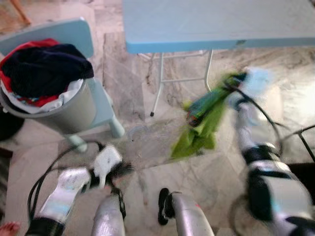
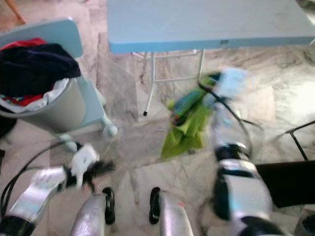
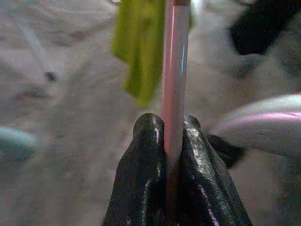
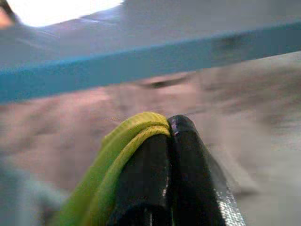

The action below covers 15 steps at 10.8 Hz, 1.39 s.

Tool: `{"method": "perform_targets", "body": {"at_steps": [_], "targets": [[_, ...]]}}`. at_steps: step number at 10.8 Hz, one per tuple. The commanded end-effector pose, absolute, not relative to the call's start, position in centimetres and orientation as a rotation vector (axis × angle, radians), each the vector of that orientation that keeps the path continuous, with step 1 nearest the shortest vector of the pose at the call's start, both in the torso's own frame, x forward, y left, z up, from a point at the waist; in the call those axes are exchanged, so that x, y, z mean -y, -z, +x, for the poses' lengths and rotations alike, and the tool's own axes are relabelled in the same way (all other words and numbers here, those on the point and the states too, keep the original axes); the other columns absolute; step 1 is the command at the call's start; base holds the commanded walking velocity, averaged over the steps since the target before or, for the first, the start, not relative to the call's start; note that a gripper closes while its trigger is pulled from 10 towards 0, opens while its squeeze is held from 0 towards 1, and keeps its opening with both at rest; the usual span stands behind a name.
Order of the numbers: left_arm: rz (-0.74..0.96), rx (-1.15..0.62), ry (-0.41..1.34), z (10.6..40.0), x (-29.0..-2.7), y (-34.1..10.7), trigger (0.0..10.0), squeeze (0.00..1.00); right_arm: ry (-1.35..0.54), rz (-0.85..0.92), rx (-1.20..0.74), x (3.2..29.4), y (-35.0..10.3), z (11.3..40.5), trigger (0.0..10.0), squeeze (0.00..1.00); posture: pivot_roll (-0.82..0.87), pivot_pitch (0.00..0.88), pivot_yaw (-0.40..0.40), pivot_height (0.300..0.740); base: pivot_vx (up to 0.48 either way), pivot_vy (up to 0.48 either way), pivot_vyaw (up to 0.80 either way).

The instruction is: Hang hanger

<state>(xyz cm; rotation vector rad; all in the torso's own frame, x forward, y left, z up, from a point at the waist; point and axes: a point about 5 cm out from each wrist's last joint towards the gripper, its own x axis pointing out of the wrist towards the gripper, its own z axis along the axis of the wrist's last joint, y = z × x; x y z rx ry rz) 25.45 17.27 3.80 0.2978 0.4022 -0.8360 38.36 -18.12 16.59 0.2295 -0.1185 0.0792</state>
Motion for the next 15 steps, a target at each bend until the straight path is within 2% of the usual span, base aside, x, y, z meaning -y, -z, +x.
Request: {"method": "perform_targets", "body": {"at_steps": [1,4,6,8,9,11,13,14,15], "targets": [[0.295,-0.406,0.746,25.7,-17.9,-3.5,0.0,0.0,-0.19,0.301,0.173,17.2,-17.7,37.9,0.0,0.0,0.09,0.264,-0.075,0.74,0.0,0.0,0.0],[0.18,-0.472,0.744,25.6,-17.3,-2.6,0.0,0.0,-0.424,0.423,0.205,15.0,-17.6,35.9,0.0,0.0,0.07,0.266,-0.07,0.74,0.0,0.0,0.0],[0.158,-0.497,0.832,25.1,-16.3,-2.5,0.0,0.0,-0.401,0.444,0.194,14.5,-16.8,35.0,0.0,0.0,0.07,0.264,-0.074,0.74,0.0,0.0,0.0],[0.215,-0.552,0.943,24.0,-15.9,-2.1,0.0,0.0,-0.366,0.382,0.2,13.3,-16.8,35.2,0.0,0.0,0.07,0.26,-0.078,0.74,0.0,0.0,0.0],[0.216,-0.585,0.983,23.4,-15.8,-1.9,0.0,0.0,-0.288,0.326,0.217,13.1,-17.2,35.8,0.0,0.0,0.08,0.257,-0.082,0.74,0.0,0.0,0.0],[0.224,-0.601,0.985,23.0,-16.1,-1.9,0.0,0.0,-0.134,0.151,0.249,14.4,-17.6,36.5,0.0,0.0,0.09,0.255,-0.087,0.74,0.0,0.0,0.0],[0.259,-0.543,0.855,23.9,-16.7,-2.2,0.0,0.0,0.09,-0.025,0.145,19.3,-16.2,37.0,0.0,0.0,0.08,0.258,-0.087,0.74,0.0,0.0,0.0],[0.26,-0.496,0.813,24.2,-16.7,-2.6,0.0,0.0,0.147,-0.068,0.104,20.9,-15.6,36.9,0.0,0.0,0.08,0.261,-0.085,0.74,0.0,0.0,0.0],[0.228,-0.418,0.724,24.2,-16.7,-3.4,4.2,0.0,0.188,-0.143,0.041,23.9,-14.5,36.3,0.0,0.0,0.07,0.266,-0.084,0.74,0.0,0.0,0.0]]}}
